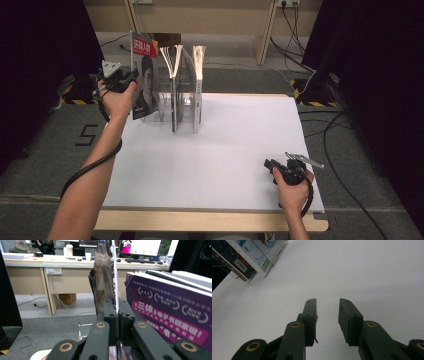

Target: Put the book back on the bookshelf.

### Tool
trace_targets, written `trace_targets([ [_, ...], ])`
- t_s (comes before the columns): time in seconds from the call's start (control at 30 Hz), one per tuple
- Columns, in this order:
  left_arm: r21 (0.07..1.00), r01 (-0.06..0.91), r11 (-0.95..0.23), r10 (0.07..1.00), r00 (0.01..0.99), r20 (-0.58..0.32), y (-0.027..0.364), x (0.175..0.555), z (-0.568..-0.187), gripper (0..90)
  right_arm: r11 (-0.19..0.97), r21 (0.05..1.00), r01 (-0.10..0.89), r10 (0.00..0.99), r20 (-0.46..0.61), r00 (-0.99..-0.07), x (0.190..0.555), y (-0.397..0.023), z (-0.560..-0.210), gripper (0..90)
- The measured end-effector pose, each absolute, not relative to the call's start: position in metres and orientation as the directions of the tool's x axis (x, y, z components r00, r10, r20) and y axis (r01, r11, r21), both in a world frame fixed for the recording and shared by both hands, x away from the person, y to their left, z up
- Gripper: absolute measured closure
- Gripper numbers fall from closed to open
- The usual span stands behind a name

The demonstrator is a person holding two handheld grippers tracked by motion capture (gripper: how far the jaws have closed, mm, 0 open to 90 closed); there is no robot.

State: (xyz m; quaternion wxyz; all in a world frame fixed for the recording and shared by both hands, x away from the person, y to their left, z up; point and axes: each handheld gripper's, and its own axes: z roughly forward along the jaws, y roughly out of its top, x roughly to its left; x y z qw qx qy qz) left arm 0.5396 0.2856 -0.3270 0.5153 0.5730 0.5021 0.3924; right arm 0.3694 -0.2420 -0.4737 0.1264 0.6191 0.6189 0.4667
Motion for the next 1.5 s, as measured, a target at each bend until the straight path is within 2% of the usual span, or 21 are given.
trace_targets([
  [0.27,0.978,0.200,0.056,0.978,0.186,-0.094,0.308,0.510,-0.355,85.8,-0.200,0.740,0.643,0.886,0.417,-0.204,0.369,-0.242,-0.474,67.8],
  [0.3,0.971,0.236,0.044,0.977,0.190,-0.091,0.311,0.504,-0.365,85.8,-0.199,0.737,0.646,0.886,0.417,-0.203,0.369,-0.241,-0.474,67.7],
  [0.47,0.963,0.263,0.058,0.970,0.213,-0.117,0.315,0.488,-0.388,85.1,-0.199,0.737,0.646,0.886,0.417,-0.202,0.368,-0.239,-0.473,67.7],
  [0.6,0.965,0.259,0.041,0.971,0.219,-0.100,0.314,0.479,-0.393,85.1,-0.193,0.736,0.649,0.887,0.413,-0.205,0.369,-0.239,-0.475,67.7],
  [0.9,0.936,0.351,0.036,0.952,0.273,-0.139,0.301,0.452,-0.404,85.9,-0.194,0.726,0.660,0.884,0.421,-0.203,0.368,-0.235,-0.475,67.6],
  [1.07,0.928,0.372,0.024,0.947,0.290,-0.141,0.295,0.445,-0.402,84.6,-0.190,0.732,0.654,0.887,0.414,-0.206,0.368,-0.236,-0.474,67.4],
  [1.2,0.927,0.375,0.026,0.945,0.294,-0.146,0.293,0.448,-0.399,79.0,-0.190,0.728,0.658,0.885,0.418,-0.207,0.368,-0.235,-0.475,67.2],
  [1.23,0.927,0.373,0.027,0.946,0.291,-0.145,0.293,0.450,-0.397,73.1,-0.197,0.720,0.666,0.882,0.426,-0.200,0.368,-0.234,-0.475,67.1],
  [1.33,0.931,0.362,0.049,0.952,0.264,-0.152,0.292,0.463,-0.389,65.2,-0.188,0.719,0.669,0.882,0.424,-0.208,0.369,-0.234,-0.477,66.9],
  [1.5,0.935,0.353,0.045,0.959,0.246,-0.139,0.287,0.483,-0.373,56.6,-0.186,0.716,0.672,0.880,0.426,-0.210,0.370,-0.234,-0.478,66.7],
])
